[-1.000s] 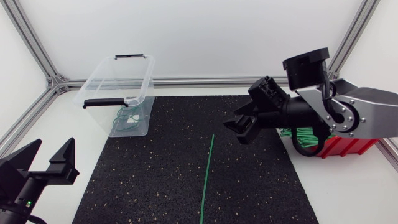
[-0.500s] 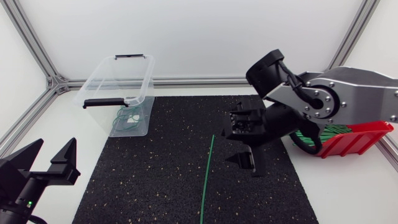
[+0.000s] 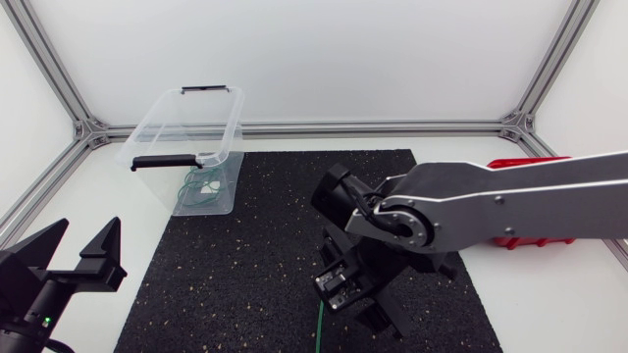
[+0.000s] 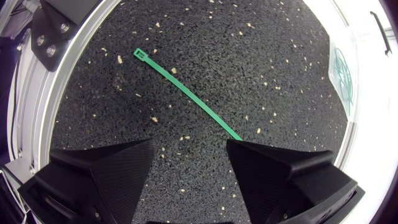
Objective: Take a green cable tie from the red box, thread the tail through the head to close it, then place it in the transparent bin on the left.
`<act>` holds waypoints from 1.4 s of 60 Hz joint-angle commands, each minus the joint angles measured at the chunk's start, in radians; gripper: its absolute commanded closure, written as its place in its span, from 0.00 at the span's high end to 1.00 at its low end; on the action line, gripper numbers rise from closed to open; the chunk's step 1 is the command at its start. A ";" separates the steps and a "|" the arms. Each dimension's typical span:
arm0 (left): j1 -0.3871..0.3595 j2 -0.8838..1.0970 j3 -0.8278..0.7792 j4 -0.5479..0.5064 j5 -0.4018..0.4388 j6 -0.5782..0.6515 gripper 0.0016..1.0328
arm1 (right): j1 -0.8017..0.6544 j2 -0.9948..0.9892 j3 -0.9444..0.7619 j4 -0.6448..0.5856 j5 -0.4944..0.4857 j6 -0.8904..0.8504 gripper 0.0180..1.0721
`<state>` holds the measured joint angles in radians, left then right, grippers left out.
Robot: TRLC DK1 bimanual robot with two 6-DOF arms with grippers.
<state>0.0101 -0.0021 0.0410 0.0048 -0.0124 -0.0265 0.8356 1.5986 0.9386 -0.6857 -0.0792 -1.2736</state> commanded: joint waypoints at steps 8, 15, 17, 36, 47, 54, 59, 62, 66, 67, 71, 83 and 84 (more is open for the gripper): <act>-0.009 -0.003 -0.038 -0.029 0.005 -0.010 0.96 | 0.072 0.044 0.031 -0.020 0.025 -0.044 0.75; -0.010 -0.003 -0.038 -0.029 0.005 -0.010 0.96 | 0.108 0.063 0.046 -0.020 0.042 -0.050 0.75; -0.009 -0.003 -0.038 -0.028 0.005 -0.010 0.96 | 0.114 0.072 0.052 -0.020 0.047 -0.053 0.75; -0.006 -0.006 -0.038 -0.028 0.005 -0.010 0.96 | 0.128 0.139 0.088 -0.012 0.075 -0.121 0.62; -0.007 -0.006 -0.038 -0.028 0.005 -0.010 0.96 | 0.128 0.153 0.101 -0.014 0.075 -0.148 0.59; -0.007 -0.006 -0.038 -0.026 0.005 -0.010 0.96 | 0.128 0.175 0.108 -0.014 0.075 -0.164 0.56; -0.007 -0.006 -0.038 -0.026 0.005 -0.010 0.96 | 0.126 0.192 0.109 -0.011 0.071 -0.171 0.52; -0.007 -0.007 -0.038 -0.026 0.005 -0.010 0.96 | 0.126 0.205 0.109 -0.009 0.070 -0.178 0.48; -0.007 -0.007 -0.038 -0.026 0.005 -0.010 0.96 | 0.125 0.218 0.108 -0.003 0.068 -0.185 0.43; -0.007 -0.007 -0.038 -0.026 0.005 -0.010 0.96 | 0.125 0.219 0.108 -0.002 0.068 -0.185 0.42; -0.007 -0.006 -0.038 -0.026 0.005 -0.010 0.96 | 0.125 0.227 0.108 -0.002 0.068 -0.191 0.36; -0.007 -0.007 -0.038 -0.026 0.005 -0.010 0.96 | 0.125 0.238 0.124 -0.031 0.064 -0.208 0.09; -0.007 -0.007 -0.038 -0.026 0.005 -0.010 0.96 | 0.125 0.241 0.127 -0.035 0.064 -0.208 0.09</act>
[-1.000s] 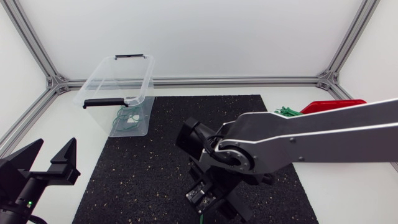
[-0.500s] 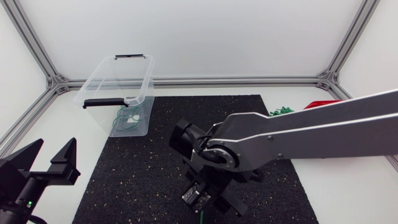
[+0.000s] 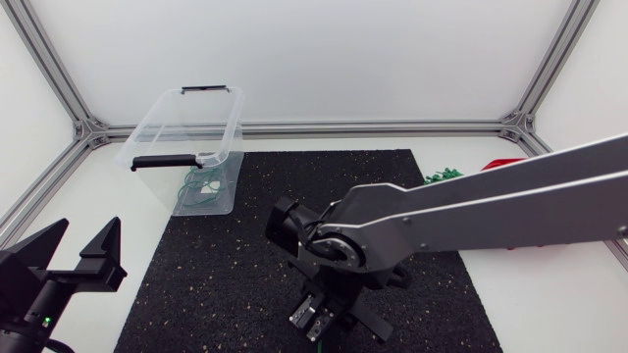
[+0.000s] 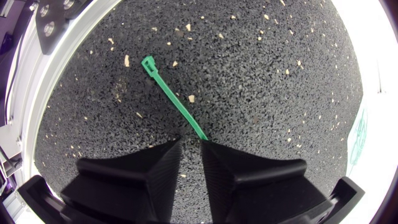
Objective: Take a green cable tie from the red box, thread the tail through the head to close it, then place it in the transparent bin on the left.
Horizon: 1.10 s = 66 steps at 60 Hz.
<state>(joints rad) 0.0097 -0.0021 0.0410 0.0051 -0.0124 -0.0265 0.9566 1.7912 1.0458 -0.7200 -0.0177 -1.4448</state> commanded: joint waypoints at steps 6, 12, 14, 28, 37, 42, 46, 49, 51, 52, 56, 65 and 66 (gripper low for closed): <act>-0.007 -0.007 -0.038 -0.027 0.005 -0.010 0.96 | 0.001 0.068 0.031 -0.007 0.002 -0.034 0.09; -0.008 -0.007 -0.038 -0.027 0.005 -0.010 0.96 | 0.001 0.071 0.039 0.002 0.001 -0.032 0.09; -0.008 -0.007 -0.038 -0.027 0.005 -0.009 0.96 | 0.001 0.063 0.040 0.010 -0.001 -0.032 0.10; -0.008 -0.006 -0.038 -0.027 0.005 -0.009 0.96 | 0.005 0.023 0.071 -0.001 -0.008 -0.026 0.58; -0.008 -0.007 -0.038 -0.027 0.005 -0.009 0.96 | 0.014 0.014 0.076 -0.001 -0.010 -0.026 0.58; -0.008 -0.006 -0.038 -0.027 0.005 -0.009 0.96 | 0.014 0.016 0.085 0.001 -0.010 -0.029 0.58; -0.010 -0.007 -0.038 -0.027 0.005 -0.009 0.96 | 0.014 0.028 0.092 0.002 -0.010 -0.032 0.58; -0.010 -0.006 -0.038 -0.027 0.005 -0.009 0.96 | 0.014 0.037 0.097 0.002 -0.010 -0.035 0.58; -0.010 -0.006 -0.038 -0.027 0.005 -0.009 0.96 | 0.014 0.042 0.099 0.002 -0.010 -0.037 0.58; -0.010 -0.006 -0.038 -0.027 0.005 -0.009 0.96 | 0.014 0.046 0.100 0.002 -0.010 -0.040 0.58; -0.010 -0.006 -0.038 -0.027 0.005 -0.009 0.96 | 0.016 0.063 0.109 -0.001 -0.010 -0.042 0.58; -0.010 -0.006 -0.038 -0.027 0.005 -0.009 0.96 | 0.027 0.089 0.114 -0.015 -0.008 -0.045 0.52; -0.010 -0.006 -0.038 -0.027 0.005 -0.009 0.96 | 0.028 0.093 0.114 -0.018 -0.008 -0.045 0.52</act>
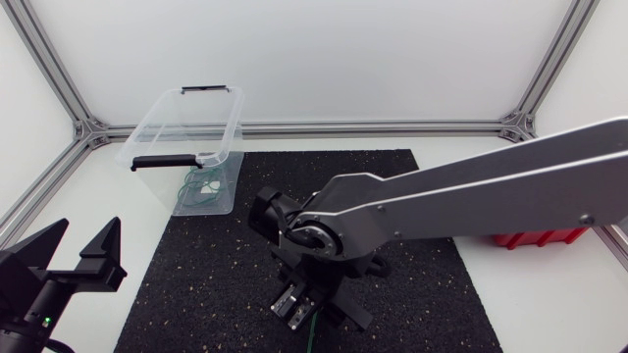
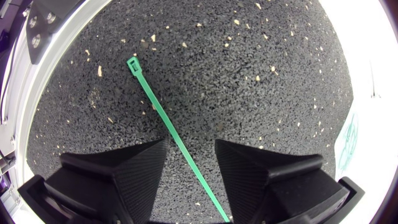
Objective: Take a green cable tie from the red box, thread the tail through the head to close it, then place it in the transparent bin on the left.
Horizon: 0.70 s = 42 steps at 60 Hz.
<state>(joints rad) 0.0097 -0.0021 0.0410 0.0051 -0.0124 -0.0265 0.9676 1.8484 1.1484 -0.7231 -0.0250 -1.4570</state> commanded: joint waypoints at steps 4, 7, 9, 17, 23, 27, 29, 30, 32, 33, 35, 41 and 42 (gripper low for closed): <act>-0.011 -0.006 -0.038 -0.027 0.005 -0.009 0.96 | 0.017 0.044 0.010 -0.016 -0.001 -0.036 0.51; -0.011 -0.006 -0.038 -0.027 0.005 -0.010 0.96 | 0.019 0.051 0.011 -0.025 0.000 -0.039 0.47; -0.011 -0.006 -0.038 -0.027 0.005 -0.009 0.96 | 0.019 0.054 0.011 -0.027 0.000 -0.039 0.45; -0.011 -0.006 -0.038 -0.027 0.005 -0.009 0.96 | 0.020 0.069 0.011 -0.050 0.004 -0.049 0.28; -0.011 -0.006 -0.038 -0.027 0.005 -0.009 0.96 | 0.019 0.074 0.013 -0.072 0.004 -0.054 0.17; -0.011 -0.006 -0.038 -0.027 0.005 -0.009 0.96 | 0.019 0.078 0.013 -0.081 0.007 -0.055 0.12; -0.013 -0.006 -0.038 -0.027 0.005 -0.009 0.96 | 0.019 0.080 0.013 -0.082 0.007 -0.055 0.12; -0.013 -0.006 -0.038 -0.027 0.005 -0.010 0.96 | 0.019 0.081 0.013 -0.082 0.008 -0.055 0.12; -0.013 -0.006 -0.038 -0.027 0.005 -0.010 0.96 | 0.019 0.084 0.013 -0.085 0.010 -0.055 0.12; -0.013 -0.006 -0.038 -0.027 0.005 -0.010 0.96 | 0.019 0.087 0.014 -0.088 0.011 -0.055 0.12; -0.013 -0.006 -0.038 -0.027 0.005 -0.010 0.96 | 0.019 0.092 0.017 -0.093 0.013 -0.055 0.10; -0.013 -0.006 -0.038 -0.027 0.005 -0.009 0.96 | 0.017 0.106 0.034 -0.113 0.014 -0.055 0.06; -0.013 -0.006 -0.038 -0.027 0.005 -0.009 0.96 | 0.017 0.106 0.037 -0.114 0.014 -0.055 0.06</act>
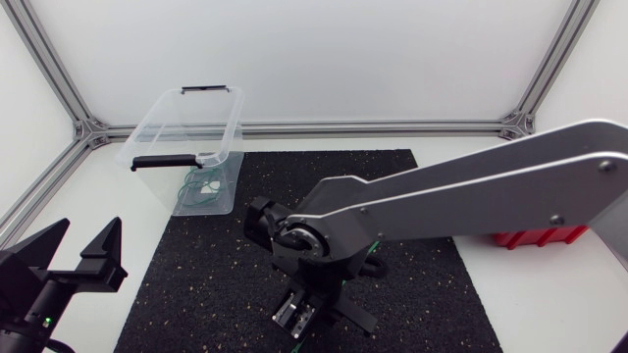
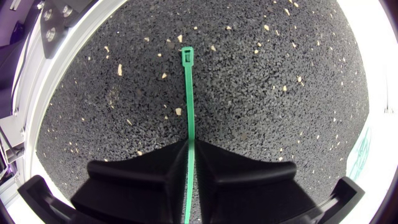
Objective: Take a green cable tie from the red box, thread the tail through the head to close it, then place it in the transparent bin on the left.
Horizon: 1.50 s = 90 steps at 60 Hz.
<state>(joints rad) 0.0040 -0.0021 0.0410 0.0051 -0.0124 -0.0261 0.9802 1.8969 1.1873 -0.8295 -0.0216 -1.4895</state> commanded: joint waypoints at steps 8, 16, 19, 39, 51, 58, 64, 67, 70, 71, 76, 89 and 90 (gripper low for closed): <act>-0.009 -0.006 -0.038 -0.027 0.005 -0.009 0.96 | 0.005 0.056 0.020 -0.017 0.009 -0.009 0.06; -0.009 -0.006 -0.038 -0.027 0.005 -0.011 0.96 | -0.005 0.044 0.052 -0.031 0.002 0.006 0.06; -0.010 -0.006 -0.038 -0.027 0.005 -0.009 0.96 | -0.009 0.039 0.069 -0.045 -0.003 0.012 0.06; -0.013 -0.006 -0.038 -0.027 0.005 -0.009 0.96 | -0.051 0.103 0.238 -0.074 -0.014 0.221 0.06; -0.013 -0.006 -0.038 -0.027 0.005 -0.009 0.96 | -0.043 0.182 0.328 -0.135 0.009 0.422 0.06; -0.013 -0.006 -0.038 -0.027 0.005 -0.009 0.96 | -0.031 0.185 0.350 -0.146 0.026 0.505 0.06; -0.013 -0.006 -0.038 -0.028 0.005 -0.008 0.96 | -0.029 0.191 0.383 -0.175 0.051 0.592 0.06; -0.013 -0.006 -0.038 -0.028 0.005 -0.009 0.96 | -0.029 0.195 0.393 -0.175 0.063 0.635 0.06; -0.013 -0.006 -0.038 -0.028 0.005 -0.009 0.96 | -0.029 0.199 0.396 -0.175 0.069 0.666 0.06; -0.015 -0.006 -0.038 -0.028 0.005 -0.009 0.96 | -0.029 0.200 0.400 -0.175 0.077 0.680 0.06; -0.018 -0.006 -0.038 -0.028 0.005 -0.009 0.96 | -0.035 0.206 0.408 -0.175 0.080 0.703 0.06; -0.018 -0.006 -0.038 -0.028 0.005 -0.008 0.96 | -0.078 0.281 0.482 -0.188 0.078 0.815 0.06; -0.018 -0.006 -0.038 -0.028 0.005 -0.008 0.96 | -0.083 0.289 0.489 -0.194 0.077 0.822 0.06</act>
<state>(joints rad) -0.0032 -0.0021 0.0410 0.0048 -0.0124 -0.0265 0.9188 2.1353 1.6386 -0.9966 0.0536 -0.7288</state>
